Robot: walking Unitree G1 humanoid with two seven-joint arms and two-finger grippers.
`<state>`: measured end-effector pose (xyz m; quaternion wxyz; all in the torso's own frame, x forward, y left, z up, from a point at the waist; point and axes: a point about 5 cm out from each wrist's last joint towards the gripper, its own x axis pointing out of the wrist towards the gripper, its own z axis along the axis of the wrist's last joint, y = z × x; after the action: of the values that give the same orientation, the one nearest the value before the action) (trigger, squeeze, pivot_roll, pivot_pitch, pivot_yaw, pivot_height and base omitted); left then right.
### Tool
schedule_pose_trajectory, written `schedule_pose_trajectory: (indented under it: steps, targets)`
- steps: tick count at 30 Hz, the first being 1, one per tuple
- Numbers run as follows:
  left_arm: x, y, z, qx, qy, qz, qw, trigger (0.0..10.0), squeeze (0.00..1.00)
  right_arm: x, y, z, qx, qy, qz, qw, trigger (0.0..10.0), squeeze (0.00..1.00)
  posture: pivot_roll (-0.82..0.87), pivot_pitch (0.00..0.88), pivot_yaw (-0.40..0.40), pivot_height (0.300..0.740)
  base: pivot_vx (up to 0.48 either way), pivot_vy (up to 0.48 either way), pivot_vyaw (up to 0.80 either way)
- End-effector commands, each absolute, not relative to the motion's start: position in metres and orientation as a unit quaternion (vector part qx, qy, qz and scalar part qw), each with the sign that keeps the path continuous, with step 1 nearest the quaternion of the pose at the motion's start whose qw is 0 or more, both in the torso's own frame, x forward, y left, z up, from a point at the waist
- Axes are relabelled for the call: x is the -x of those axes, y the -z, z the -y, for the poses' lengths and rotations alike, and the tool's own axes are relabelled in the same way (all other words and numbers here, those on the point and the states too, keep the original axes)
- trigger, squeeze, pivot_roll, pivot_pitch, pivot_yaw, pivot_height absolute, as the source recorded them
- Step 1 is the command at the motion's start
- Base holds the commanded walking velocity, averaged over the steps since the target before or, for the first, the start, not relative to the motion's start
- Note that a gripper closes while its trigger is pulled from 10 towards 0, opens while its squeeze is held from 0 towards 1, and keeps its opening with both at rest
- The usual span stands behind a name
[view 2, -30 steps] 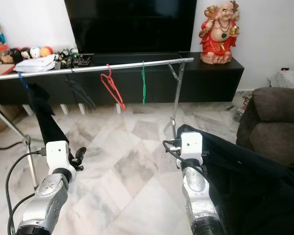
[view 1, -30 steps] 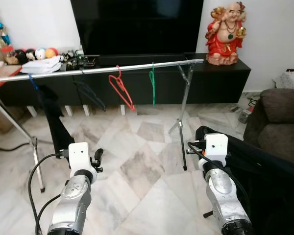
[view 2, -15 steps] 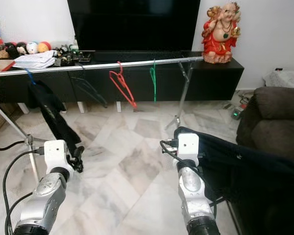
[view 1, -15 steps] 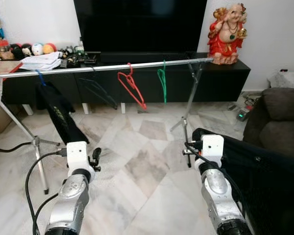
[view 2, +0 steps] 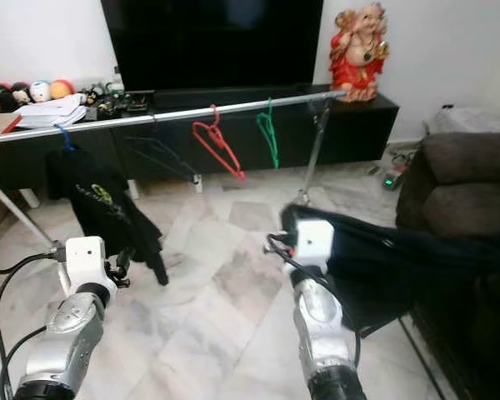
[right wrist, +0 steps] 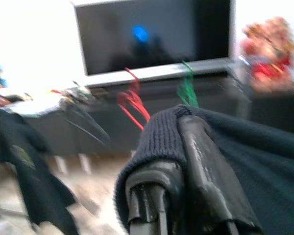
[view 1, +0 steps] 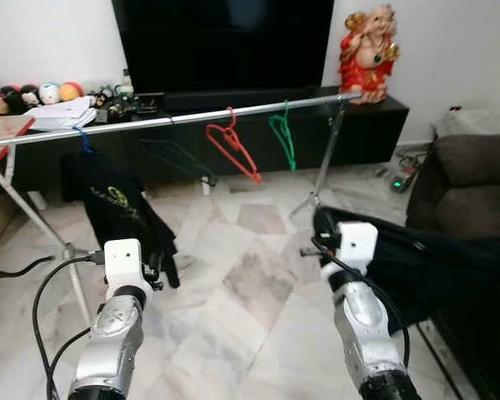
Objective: Hang hanger
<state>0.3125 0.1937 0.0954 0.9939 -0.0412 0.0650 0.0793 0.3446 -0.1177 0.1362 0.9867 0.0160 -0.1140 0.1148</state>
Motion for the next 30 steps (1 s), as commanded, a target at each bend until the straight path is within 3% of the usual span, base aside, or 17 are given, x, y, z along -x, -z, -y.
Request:
schedule_pose_trajectory:
  steps: [1, 5, 10, 13, 14, 17, 21, 24, 30]
  targets:
    - [-0.314, -0.098, -0.187, 0.040, -0.070, -0.061, 0.995, 10.0, 0.00, -0.353, -0.186, 0.122, -0.025, -0.124, 0.215, 0.969, 10.0, 0.00, 0.04, 0.000, 0.076, 0.740, 0.000, 0.000, 0.00]
    - [-0.315, -0.098, -0.187, 0.039, -0.066, -0.061, 0.995, 10.0, 0.00, -0.364, -0.237, 0.141, -0.075, -0.104, 0.289, 0.949, 10.0, 0.00, 0.03, 0.000, 0.077, 0.740, 0.000, 0.000, 0.00]
    - [-0.315, -0.098, -0.187, 0.038, -0.066, -0.061, 0.995, 10.0, 0.00, -0.367, -0.252, 0.140, -0.082, -0.138, 0.294, 0.942, 10.0, 0.00, 0.04, 0.000, 0.075, 0.740, 0.000, 0.000, 0.00]
    - [-0.315, -0.098, -0.185, 0.037, -0.061, -0.063, 0.996, 10.0, 0.00, -0.372, -0.225, 0.141, -0.030, -0.129, 0.233, 0.963, 10.0, 0.00, 0.04, 0.000, 0.077, 0.740, 0.000, 0.000, 0.00]
    - [-0.315, -0.096, -0.182, 0.032, -0.047, -0.069, 0.996, 10.0, 0.00, -0.373, -0.195, 0.148, -0.013, -0.089, 0.168, 0.982, 10.0, 0.00, 0.05, 0.000, 0.080, 0.740, 0.000, 0.000, 0.00]
    - [-0.310, -0.093, -0.180, 0.011, -0.021, -0.072, 0.997, 10.0, 0.00, -0.364, -0.149, 0.159, -0.026, -0.029, 0.076, 0.996, 10.0, 0.00, 0.05, 0.000, 0.082, 0.740, 0.000, 0.000, 0.00]
    - [-0.304, -0.093, -0.186, 0.006, -0.027, -0.067, 0.997, 10.0, 0.00, -0.350, -0.121, 0.170, -0.072, 0.024, 0.046, 0.996, 10.0, 0.00, 0.07, 0.000, 0.073, 0.740, 0.000, 0.000, 0.00]
    - [-0.298, -0.091, -0.195, 0.006, -0.041, -0.066, 0.997, 10.0, 0.00, -0.342, -0.104, 0.173, -0.169, 0.067, 0.020, 0.983, 10.0, 0.00, 0.07, 0.000, 0.066, 0.740, 0.000, 0.000, 0.00]
    - [-0.291, -0.086, -0.197, -0.004, -0.044, -0.069, 0.997, 10.0, 0.00, -0.343, -0.105, 0.158, -0.183, 0.030, 0.015, 0.983, 10.0, 0.00, 0.08, 0.000, 0.043, 0.740, 0.000, 0.000, 0.00]
